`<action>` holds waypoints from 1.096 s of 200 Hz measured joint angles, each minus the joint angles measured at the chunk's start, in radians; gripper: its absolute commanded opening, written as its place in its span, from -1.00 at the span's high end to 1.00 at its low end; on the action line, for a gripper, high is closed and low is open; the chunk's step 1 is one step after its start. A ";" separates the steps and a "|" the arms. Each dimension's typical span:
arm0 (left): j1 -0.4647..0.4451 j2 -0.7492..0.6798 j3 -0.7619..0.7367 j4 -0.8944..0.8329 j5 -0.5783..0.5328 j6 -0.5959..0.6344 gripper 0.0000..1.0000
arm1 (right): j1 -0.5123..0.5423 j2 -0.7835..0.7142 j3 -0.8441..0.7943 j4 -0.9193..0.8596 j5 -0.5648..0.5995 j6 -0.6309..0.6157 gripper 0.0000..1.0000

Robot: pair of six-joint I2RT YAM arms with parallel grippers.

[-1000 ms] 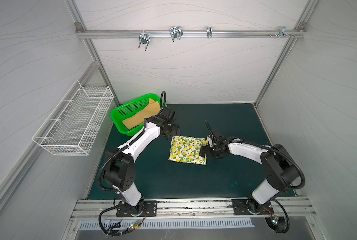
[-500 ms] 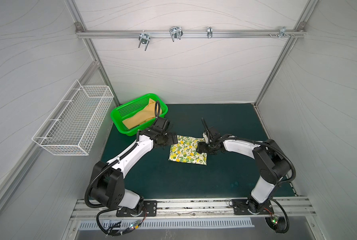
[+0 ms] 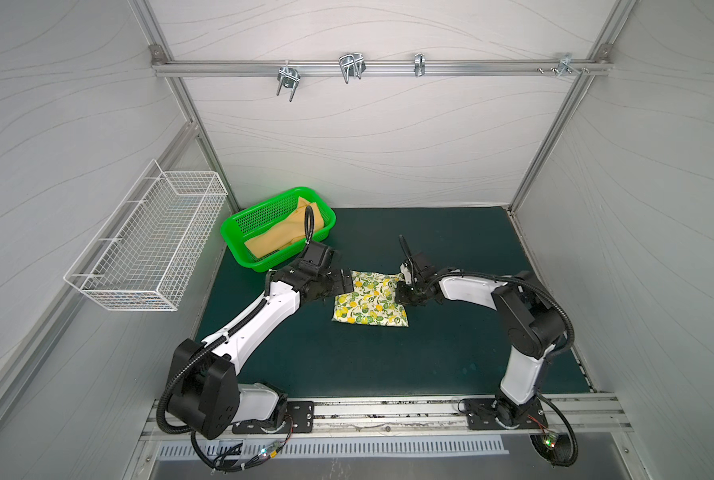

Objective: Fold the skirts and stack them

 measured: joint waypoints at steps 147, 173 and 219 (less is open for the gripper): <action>0.000 -0.092 -0.101 0.119 0.074 -0.019 -0.97 | -0.312 0.289 0.692 -0.549 0.436 -0.377 0.97; 0.000 -0.080 -0.103 0.135 0.077 -0.018 -0.97 | -0.356 0.406 0.854 -0.616 0.505 -0.422 0.98; 0.001 -0.076 -0.103 0.142 0.074 -0.017 -0.97 | -0.444 0.561 1.086 -0.695 0.622 -0.515 0.95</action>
